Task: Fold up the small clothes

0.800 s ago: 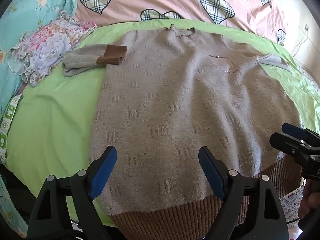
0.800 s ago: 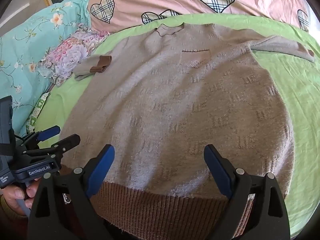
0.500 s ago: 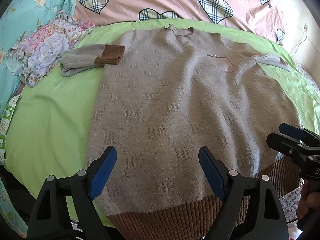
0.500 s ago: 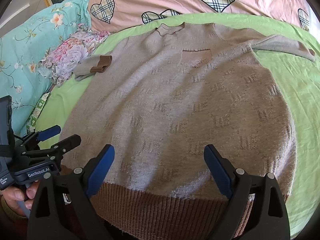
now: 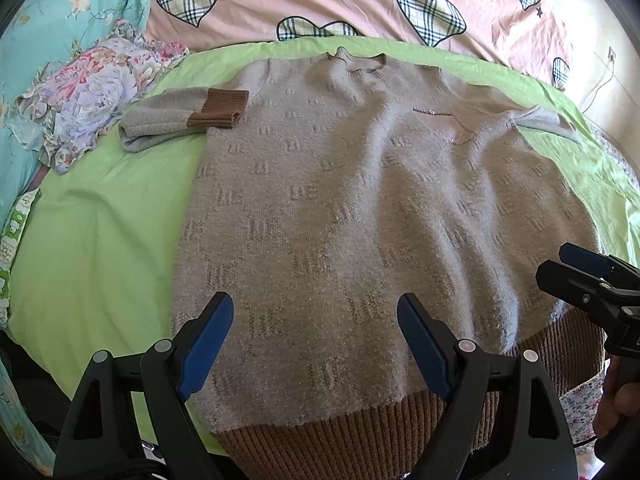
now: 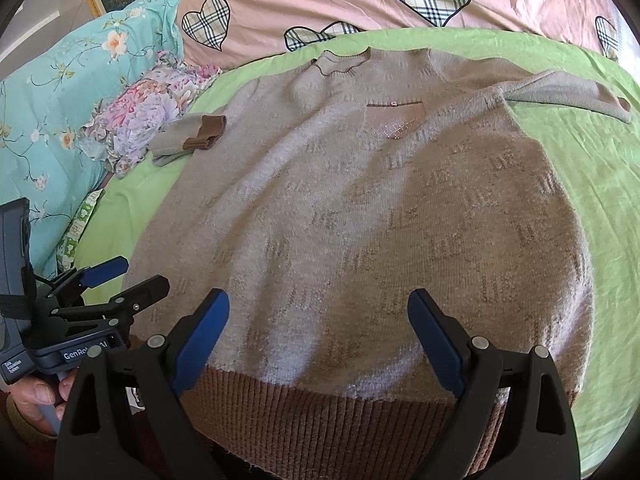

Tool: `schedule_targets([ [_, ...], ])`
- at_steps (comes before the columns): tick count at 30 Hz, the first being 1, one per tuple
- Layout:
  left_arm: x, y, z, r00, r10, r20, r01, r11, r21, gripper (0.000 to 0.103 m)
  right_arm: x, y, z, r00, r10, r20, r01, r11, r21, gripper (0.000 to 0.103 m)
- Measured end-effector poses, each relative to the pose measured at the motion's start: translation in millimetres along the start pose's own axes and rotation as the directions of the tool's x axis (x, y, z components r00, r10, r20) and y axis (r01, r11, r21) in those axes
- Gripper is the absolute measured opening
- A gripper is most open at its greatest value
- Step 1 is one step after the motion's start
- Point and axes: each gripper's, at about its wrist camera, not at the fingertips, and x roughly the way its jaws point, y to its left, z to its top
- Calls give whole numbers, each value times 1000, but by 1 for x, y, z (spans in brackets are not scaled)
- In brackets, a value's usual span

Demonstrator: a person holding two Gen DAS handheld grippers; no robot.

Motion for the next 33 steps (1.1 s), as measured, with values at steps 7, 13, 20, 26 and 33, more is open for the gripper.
schedule_targets([
  [7,0,0,0,1000,-2,0,2,1000,-1,85,1,2,1,999,-19,-35,18,1000,-3,91],
  [13,0,-2,2,1000,-18,19,18,1000,-8,85,-1,3,3,999,-22,-37,22,1000,-4,91],
  [20,1,-5,5,1000,-15,26,15,1000,-4,85,1,1,3,997,-65,-39,63,997,-46,91],
  [26,7,-8,9,1000,-4,-21,5,1000,7,85,4,-3,5,996,-42,-78,41,999,-6,91],
  [33,14,-9,15,998,-17,-58,17,1000,-7,85,7,-13,10,995,-7,-102,13,998,54,91],
])
